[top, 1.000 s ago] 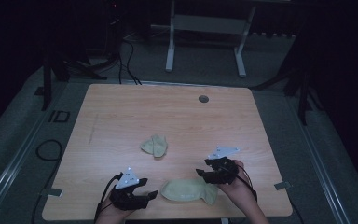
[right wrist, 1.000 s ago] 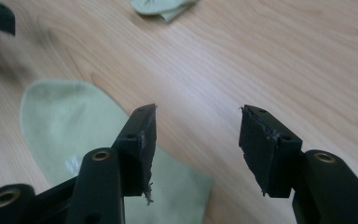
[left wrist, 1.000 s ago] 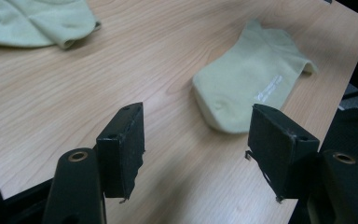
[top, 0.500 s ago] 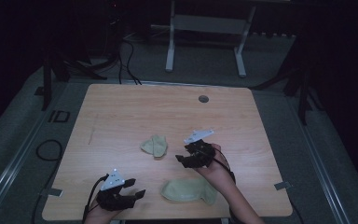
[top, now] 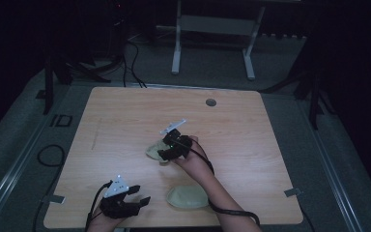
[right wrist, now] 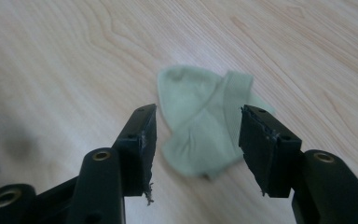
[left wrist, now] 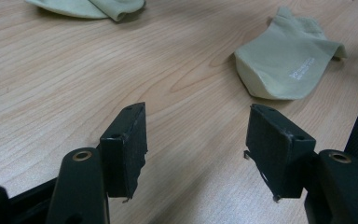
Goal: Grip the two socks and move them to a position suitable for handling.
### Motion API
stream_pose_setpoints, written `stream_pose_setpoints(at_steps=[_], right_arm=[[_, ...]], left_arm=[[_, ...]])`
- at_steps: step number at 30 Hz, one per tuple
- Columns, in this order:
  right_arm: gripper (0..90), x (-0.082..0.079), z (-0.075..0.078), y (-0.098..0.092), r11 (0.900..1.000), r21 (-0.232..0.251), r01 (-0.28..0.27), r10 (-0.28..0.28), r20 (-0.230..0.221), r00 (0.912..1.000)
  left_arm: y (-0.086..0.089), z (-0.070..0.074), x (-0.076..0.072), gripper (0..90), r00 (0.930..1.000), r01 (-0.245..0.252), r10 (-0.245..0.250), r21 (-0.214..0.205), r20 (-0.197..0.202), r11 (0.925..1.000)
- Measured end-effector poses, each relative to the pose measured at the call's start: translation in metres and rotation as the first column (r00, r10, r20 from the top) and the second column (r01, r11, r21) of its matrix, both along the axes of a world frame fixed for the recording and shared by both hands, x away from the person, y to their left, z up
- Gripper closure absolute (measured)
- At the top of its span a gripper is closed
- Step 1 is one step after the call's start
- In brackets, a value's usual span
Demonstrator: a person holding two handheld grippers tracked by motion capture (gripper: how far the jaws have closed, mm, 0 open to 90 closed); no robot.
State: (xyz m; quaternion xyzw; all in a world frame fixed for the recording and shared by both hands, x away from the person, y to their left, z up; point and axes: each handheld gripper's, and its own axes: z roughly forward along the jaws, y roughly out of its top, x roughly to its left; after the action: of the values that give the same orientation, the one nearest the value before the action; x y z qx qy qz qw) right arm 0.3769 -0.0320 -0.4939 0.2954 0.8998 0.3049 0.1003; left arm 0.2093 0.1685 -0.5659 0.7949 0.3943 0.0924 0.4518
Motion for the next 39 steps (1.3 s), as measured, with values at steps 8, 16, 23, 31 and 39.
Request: stream_pose_setpoints(at_steps=[8,16,23,31,39], right_arm=[[46.3,0.025,-0.023,0.025,0.996,-0.031,0.083,-0.085,-0.047,0.9953],[46.4,0.031,-0.048,0.037,0.9884,-0.104,0.111,-0.115,-0.038,0.9926],[68.8,0.023,-0.052,0.04,0.9809,-0.169,0.096,-0.085,0.07,0.9939],[83.2,0.024,-0.039,0.024,0.9884,-0.125,0.087,-0.083,0.035,0.9959],[83.2,0.014,-0.01,-0.01,0.9904,-0.076,0.116,-0.113,0.042,0.9927]], left_arm=[[0.001,0.0,0.0,38.2,1.0,-0.003,0.003,-0.009,0.0,1.0],[0.003,0.003,0.002,19.6,0.9965,-0.083,0.083,-0.017,-0.01,0.9964],[0.004,0.002,0.001,19.1,0.9964,-0.084,0.084,-0.009,0.01,0.9964],[0.007,0.0,0.002,19.1,0.9962,-0.087,0.088,-0.022,0.001,0.9959],[0.005,-0.001,0.002,19.2,0.9964,-0.084,0.084,-0.016,-0.007,0.9963]])
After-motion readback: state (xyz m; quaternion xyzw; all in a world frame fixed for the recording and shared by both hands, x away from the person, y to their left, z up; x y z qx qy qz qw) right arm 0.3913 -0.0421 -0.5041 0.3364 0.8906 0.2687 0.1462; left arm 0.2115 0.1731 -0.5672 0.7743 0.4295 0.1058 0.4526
